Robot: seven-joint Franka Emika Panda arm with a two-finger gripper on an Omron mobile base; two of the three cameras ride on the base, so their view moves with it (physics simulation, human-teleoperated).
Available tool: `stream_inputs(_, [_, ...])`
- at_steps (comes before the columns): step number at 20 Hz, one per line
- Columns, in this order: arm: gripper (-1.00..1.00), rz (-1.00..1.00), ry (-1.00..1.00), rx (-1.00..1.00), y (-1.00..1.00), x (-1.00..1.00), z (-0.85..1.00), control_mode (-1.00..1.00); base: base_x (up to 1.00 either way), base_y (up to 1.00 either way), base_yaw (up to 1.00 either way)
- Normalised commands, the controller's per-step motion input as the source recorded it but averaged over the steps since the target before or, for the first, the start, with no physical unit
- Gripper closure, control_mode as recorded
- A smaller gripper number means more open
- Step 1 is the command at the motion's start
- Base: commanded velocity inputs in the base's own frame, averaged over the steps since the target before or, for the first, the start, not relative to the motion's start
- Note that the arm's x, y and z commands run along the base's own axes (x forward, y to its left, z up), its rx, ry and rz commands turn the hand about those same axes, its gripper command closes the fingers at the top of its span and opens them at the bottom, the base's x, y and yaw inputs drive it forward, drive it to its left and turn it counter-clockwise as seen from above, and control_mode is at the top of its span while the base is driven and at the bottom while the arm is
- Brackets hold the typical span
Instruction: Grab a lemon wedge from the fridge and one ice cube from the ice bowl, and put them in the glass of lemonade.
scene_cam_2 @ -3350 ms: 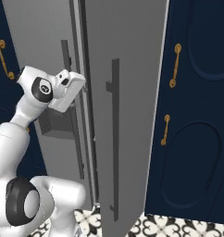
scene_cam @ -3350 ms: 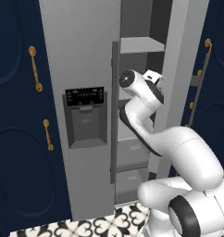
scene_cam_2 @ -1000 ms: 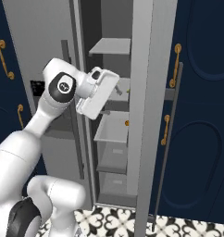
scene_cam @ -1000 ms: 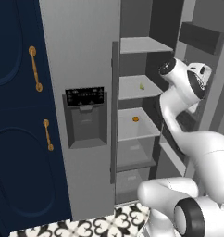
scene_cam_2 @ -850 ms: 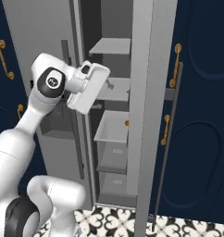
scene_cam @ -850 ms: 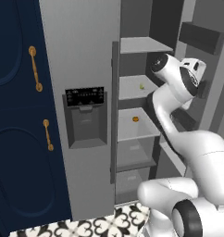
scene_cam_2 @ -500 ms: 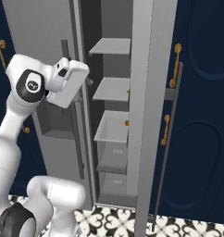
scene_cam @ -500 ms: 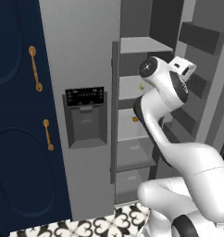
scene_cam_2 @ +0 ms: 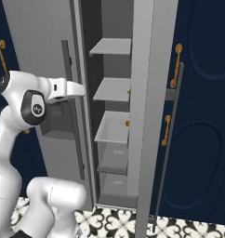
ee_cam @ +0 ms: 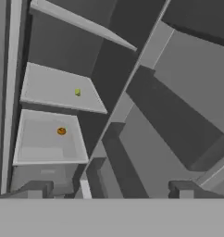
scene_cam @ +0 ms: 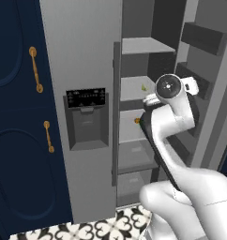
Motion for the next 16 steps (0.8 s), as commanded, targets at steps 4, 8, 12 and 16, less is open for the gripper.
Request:
stream_inputs(4, [-1.00,0.06,0.00,0.37,0.00,-0.49,0.38,-1.00,0.00,0.00,0.00])
stream_inputs(8, [-1.00,0.16,0.13,0.35,0.00,-0.26,0.15,-1.00,0.00,0.00,0.00])
stream_inputs(12, [-1.00,0.16,0.06,0.25,0.01,-0.15,0.07,-1.00,0.00,0.00,0.00])
stream_inputs(16, [-1.00,0.21,0.22,0.10,0.44,-0.04,-0.03,-1.00,0.00,0.00,0.00])
